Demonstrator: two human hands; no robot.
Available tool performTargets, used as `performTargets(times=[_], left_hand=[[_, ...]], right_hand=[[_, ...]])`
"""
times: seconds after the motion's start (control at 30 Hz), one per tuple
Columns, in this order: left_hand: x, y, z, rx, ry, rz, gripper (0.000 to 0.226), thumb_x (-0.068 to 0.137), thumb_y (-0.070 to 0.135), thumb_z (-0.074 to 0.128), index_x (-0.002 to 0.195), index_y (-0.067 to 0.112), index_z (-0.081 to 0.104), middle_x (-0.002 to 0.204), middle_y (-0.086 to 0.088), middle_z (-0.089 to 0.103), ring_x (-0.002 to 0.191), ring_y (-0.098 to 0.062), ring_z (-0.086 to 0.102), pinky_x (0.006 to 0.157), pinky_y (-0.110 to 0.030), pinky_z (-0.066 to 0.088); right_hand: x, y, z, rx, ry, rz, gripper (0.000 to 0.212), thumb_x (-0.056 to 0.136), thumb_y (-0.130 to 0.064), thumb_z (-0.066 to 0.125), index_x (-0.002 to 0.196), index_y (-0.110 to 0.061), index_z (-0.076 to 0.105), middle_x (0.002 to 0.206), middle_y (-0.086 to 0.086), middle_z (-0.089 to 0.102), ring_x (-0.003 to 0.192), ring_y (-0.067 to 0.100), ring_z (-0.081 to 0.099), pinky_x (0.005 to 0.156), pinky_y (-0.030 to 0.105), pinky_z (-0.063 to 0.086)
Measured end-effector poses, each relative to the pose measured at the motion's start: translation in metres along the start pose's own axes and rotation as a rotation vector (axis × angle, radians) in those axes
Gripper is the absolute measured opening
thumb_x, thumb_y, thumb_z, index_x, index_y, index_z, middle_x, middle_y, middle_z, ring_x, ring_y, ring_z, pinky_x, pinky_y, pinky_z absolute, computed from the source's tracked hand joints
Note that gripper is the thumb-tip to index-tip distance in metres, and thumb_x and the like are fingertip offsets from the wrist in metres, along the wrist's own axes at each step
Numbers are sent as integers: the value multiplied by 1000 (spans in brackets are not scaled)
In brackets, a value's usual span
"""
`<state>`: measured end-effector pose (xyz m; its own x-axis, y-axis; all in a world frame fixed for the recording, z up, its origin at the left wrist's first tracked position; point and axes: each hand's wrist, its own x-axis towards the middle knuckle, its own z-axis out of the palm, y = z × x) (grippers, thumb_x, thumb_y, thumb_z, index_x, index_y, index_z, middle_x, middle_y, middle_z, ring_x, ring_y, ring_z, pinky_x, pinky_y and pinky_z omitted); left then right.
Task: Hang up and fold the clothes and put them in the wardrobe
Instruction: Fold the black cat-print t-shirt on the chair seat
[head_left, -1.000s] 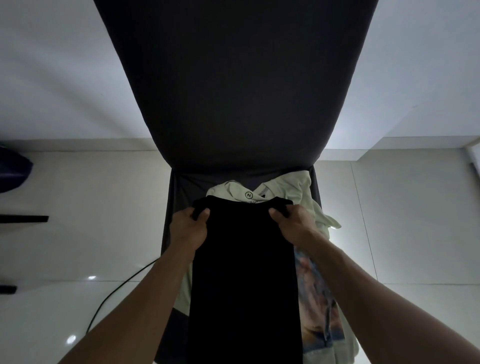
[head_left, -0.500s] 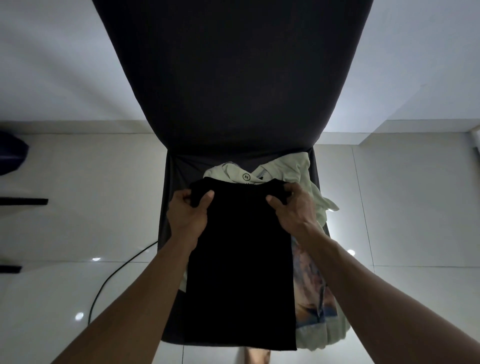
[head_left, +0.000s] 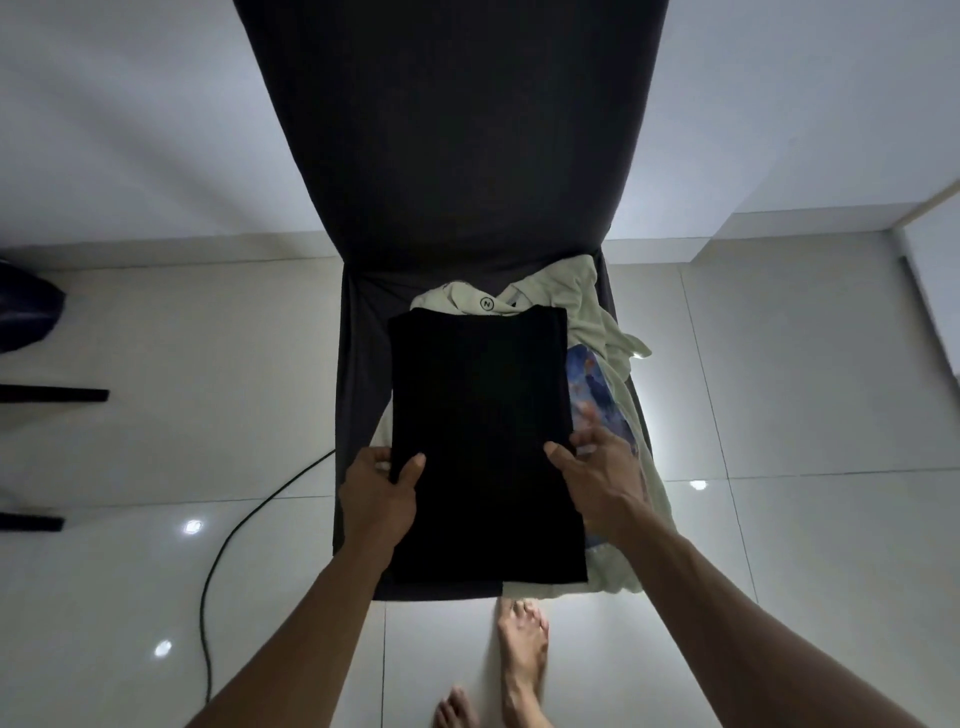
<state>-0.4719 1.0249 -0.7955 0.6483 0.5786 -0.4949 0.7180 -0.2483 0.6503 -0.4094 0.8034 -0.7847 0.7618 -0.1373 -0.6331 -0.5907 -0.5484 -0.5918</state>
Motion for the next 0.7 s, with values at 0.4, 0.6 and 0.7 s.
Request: performTargets(times=[0.4, 0.6, 0.7], left_hand=[[-51, -71, -11, 88, -19, -51, 39, 85, 29, 77, 109, 6, 56, 81, -3, 59, 79, -20, 56, 72, -31, 44], [-52, -76, 0, 93, 67, -92, 45, 77, 30, 84, 99, 4, 55, 82, -5, 57, 87, -33, 62, 70, -34, 47], [-54, -74, 3, 147, 119, -49, 56, 72, 34, 88, 104, 8, 50, 95, -9, 58, 88, -30, 60, 68, -36, 49]], right_hand=[[-73, 81, 21, -93, 90, -18, 20, 97, -42, 60, 100, -23, 55, 95, -4, 62, 88, 19, 62, 87, 49, 58], [-72, 81, 36, -54, 211, -31, 34, 95, -41, 62, 114, -20, 44, 102, 0, 58, 93, 22, 60, 86, 48, 57], [-72, 79, 39, 5, 236, 40, 42, 90, -44, 69, 114, -16, 50, 100, 0, 59, 92, 22, 61, 84, 42, 57]])
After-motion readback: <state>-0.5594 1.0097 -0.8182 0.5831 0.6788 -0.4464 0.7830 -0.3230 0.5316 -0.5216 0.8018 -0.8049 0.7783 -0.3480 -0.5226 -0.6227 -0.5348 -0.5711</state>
